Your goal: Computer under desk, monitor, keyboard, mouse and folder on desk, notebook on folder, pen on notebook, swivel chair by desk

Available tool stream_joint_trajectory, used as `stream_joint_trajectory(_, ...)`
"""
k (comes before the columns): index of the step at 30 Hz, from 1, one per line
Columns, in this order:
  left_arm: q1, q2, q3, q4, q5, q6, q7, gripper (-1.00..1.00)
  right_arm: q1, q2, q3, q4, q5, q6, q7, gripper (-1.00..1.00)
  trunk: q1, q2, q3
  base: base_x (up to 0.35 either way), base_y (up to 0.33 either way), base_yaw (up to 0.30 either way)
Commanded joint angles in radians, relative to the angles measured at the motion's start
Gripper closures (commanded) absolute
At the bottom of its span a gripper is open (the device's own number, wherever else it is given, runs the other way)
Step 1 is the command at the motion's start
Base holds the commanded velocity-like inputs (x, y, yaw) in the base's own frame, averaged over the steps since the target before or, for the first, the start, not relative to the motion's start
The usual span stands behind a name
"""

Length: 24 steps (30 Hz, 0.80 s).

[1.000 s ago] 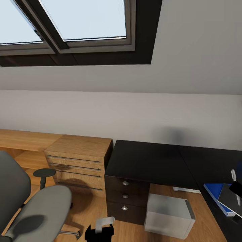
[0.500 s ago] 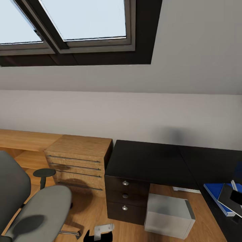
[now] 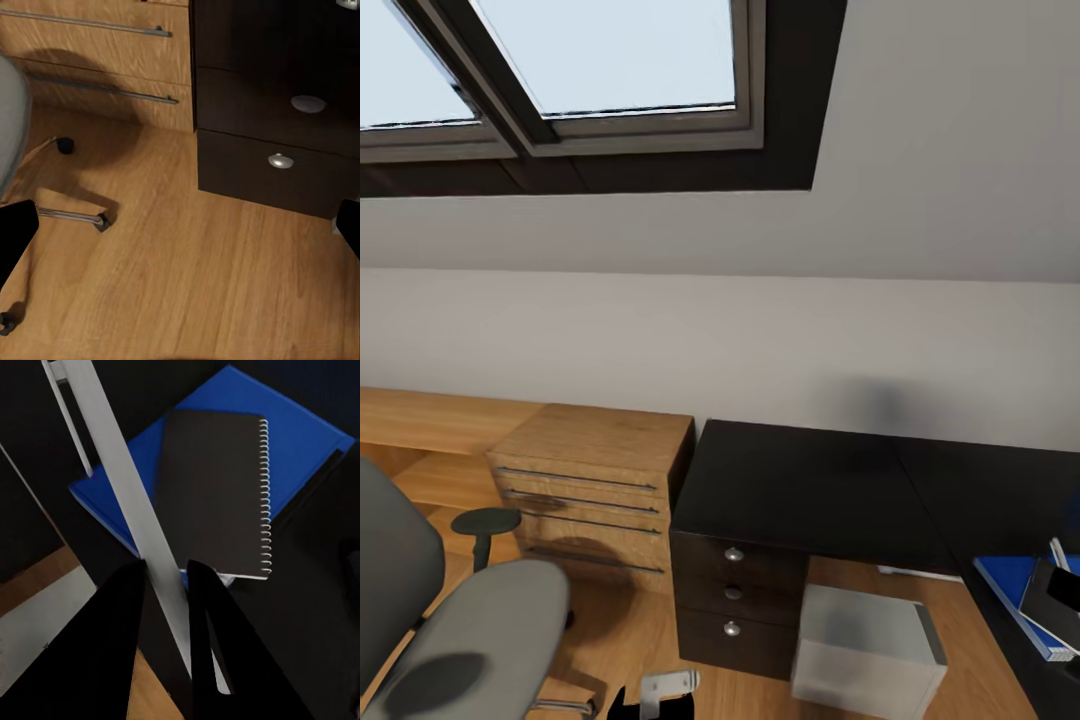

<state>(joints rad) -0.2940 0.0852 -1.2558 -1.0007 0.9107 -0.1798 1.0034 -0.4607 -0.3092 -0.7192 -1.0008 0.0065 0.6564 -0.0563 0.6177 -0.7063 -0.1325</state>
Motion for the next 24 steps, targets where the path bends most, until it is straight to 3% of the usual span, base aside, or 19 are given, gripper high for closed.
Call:
stream_joint_trajectory(1,-0.002,0.001,-0.009,-0.001,0.010,-0.010,0.003,-1.00,-0.001,0.000,0.000,-0.001,0.000,0.005,-0.002,1.00,0.001,-0.001,-0.002,0.266,0.000,0.000)
stream_joint_trajectory(13,-0.002,-0.001,-0.033,-0.001,0.011,-0.009,0.006,-1.00,-0.001,0.012,-0.008,-0.085,-0.005,0.004,0.028,1.00,0.001,-0.001,-0.001,0.067,0.000,-0.017)
stream_joint_trajectory(24,-0.002,-0.011,-0.034,0.034,0.010,-0.010,0.004,-1.00,-0.001,0.049,-0.008,-0.124,-0.006,0.008,0.030,1.00,0.001,-0.001,0.006,0.002,0.000,-0.212)
